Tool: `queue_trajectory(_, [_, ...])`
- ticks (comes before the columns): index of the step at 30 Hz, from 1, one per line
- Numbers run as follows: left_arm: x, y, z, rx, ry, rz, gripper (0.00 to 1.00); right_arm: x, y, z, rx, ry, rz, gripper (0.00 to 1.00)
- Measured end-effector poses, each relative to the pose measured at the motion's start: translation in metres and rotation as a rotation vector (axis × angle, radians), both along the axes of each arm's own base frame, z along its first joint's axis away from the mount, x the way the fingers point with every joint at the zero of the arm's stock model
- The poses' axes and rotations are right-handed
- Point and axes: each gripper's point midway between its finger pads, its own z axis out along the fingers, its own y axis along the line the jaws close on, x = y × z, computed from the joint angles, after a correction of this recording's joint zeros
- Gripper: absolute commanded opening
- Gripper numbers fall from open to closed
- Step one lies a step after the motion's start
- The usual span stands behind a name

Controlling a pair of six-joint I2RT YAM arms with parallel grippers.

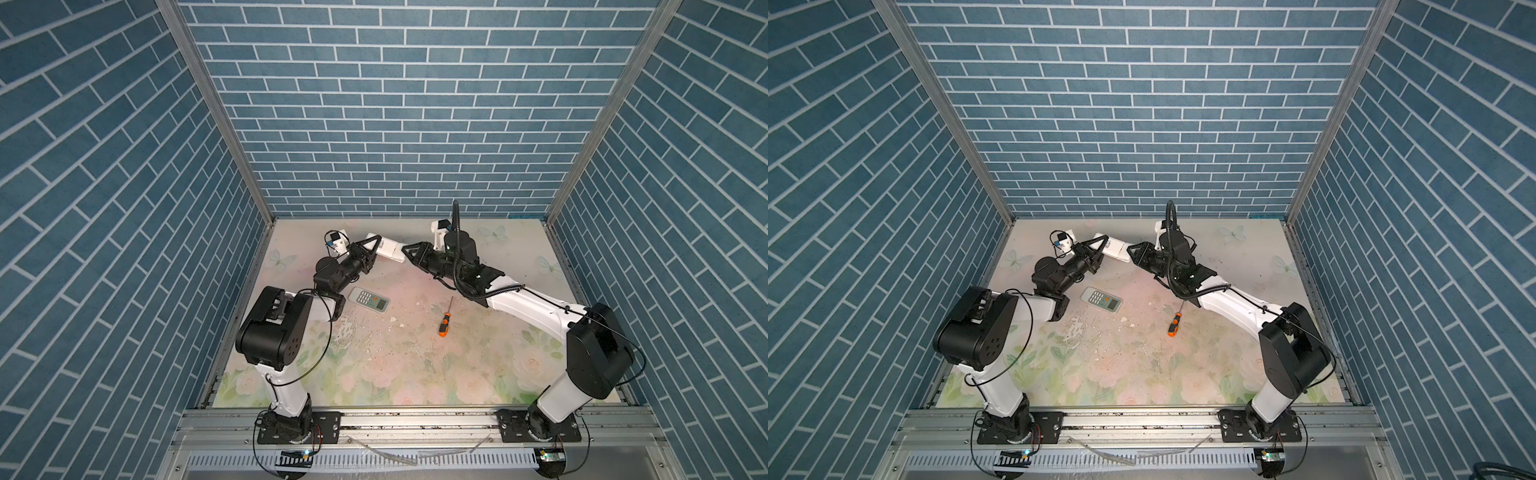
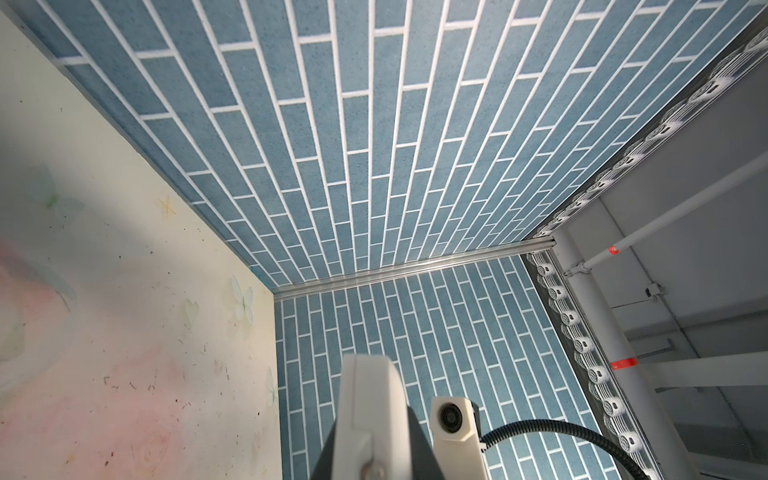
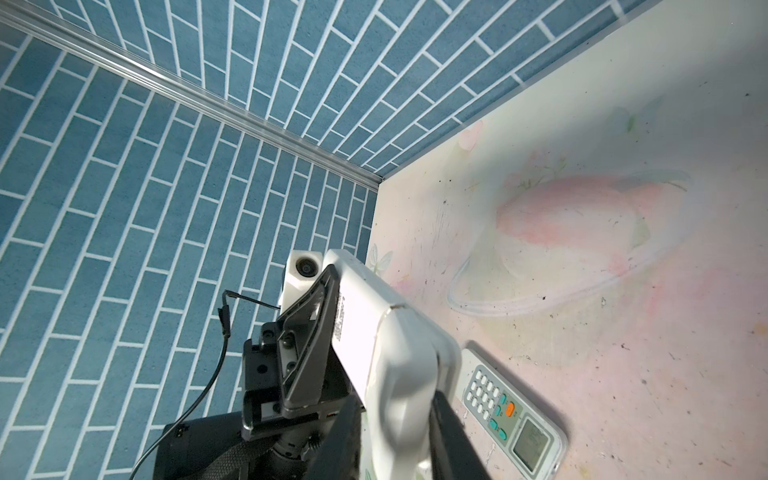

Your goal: Unload the batteries from the remote control

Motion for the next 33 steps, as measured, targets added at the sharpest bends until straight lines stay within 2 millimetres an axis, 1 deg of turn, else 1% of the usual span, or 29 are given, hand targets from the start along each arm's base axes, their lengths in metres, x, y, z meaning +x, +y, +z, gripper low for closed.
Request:
queue_trajectory(7, [0.001, 0.001, -0.001, 0.005, 0.001, 0.003, 0.00, 0.001, 0.003, -0.008, -0.005, 0.017, 0.009, 0.20])
queue_trajectory(19, [0.002, 0.003, -0.007, 0.019, 0.015, 0.014, 0.00, 0.000, 0.006, 0.001, 0.035, 0.010, 0.021, 0.12])
queue_trajectory(33, [0.000, 0.001, -0.015, 0.033, 0.037, 0.003, 0.00, -0.003, 0.014, 0.009, 0.068, -0.012, 0.062, 0.00])
